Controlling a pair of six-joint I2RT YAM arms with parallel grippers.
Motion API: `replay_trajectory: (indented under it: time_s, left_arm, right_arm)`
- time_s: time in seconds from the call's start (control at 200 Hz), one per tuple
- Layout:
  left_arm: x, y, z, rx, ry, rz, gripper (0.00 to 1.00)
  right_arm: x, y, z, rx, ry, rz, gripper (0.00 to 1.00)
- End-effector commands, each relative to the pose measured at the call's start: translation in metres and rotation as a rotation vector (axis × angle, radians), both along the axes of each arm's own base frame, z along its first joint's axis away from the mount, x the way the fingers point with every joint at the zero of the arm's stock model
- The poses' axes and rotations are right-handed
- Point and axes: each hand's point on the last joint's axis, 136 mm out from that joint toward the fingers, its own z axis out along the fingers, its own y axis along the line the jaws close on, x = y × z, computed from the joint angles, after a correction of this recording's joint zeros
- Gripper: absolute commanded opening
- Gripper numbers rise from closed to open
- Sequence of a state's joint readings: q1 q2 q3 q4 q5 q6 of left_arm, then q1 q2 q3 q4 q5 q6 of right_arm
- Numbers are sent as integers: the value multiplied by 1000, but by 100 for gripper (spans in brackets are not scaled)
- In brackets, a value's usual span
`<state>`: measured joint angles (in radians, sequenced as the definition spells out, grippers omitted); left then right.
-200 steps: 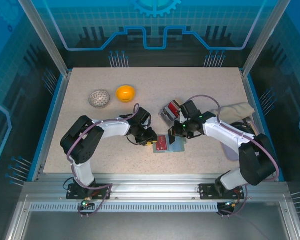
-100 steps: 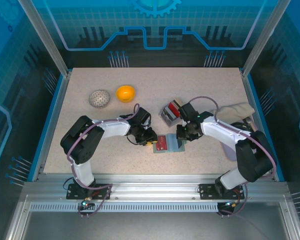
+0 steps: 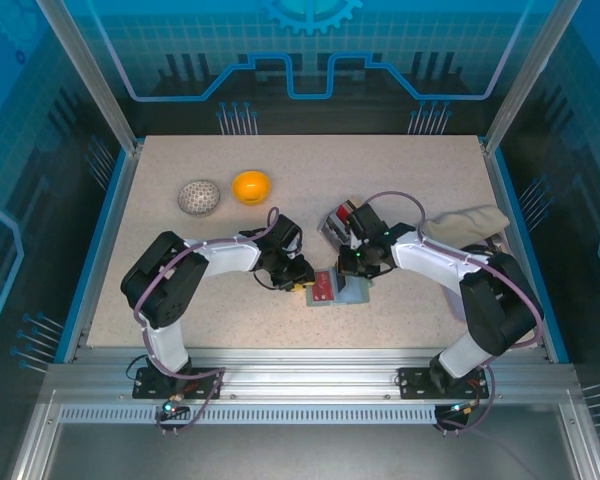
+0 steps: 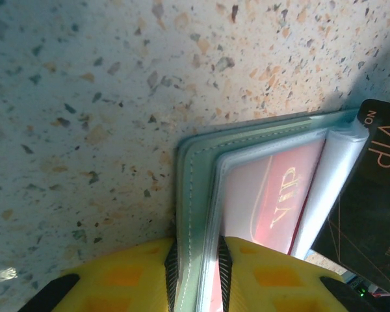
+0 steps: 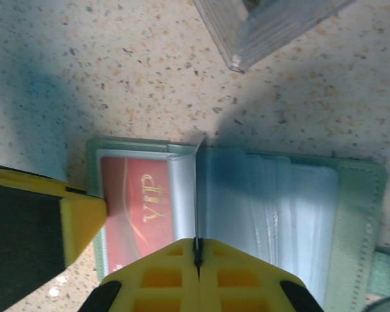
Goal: Put the credit cards into the card holder
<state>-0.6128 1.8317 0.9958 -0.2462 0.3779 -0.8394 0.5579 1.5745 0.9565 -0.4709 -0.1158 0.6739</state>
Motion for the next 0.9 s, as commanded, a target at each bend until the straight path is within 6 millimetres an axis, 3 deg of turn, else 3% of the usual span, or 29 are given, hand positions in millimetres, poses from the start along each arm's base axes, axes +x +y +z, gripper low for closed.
replay_trajectory:
  time_s: [0.0, 0.3, 0.435, 0.675, 0.895]
  left_arm:
    - [-5, -3, -7, 6, 13, -1, 27]
    - [-5, -2, -8, 12, 11, 3, 27]
    - [-5, -1, -8, 15, 9, 4, 27]
    - [-5, 6, -8, 39, -5, 27, 26]
    - [-3, 17, 3, 52, -60, 76, 26]
  right_arm:
    - [-8, 22, 11, 121, 17, 35, 0]
    - [-9, 30, 5, 179, 52, 27, 0]
    - [-6, 15, 15, 132, 5, 7, 1]
    - [-15, 63, 44, 364, 37, 153, 2]
    - [-11, 61, 62, 370, -10, 127, 1]
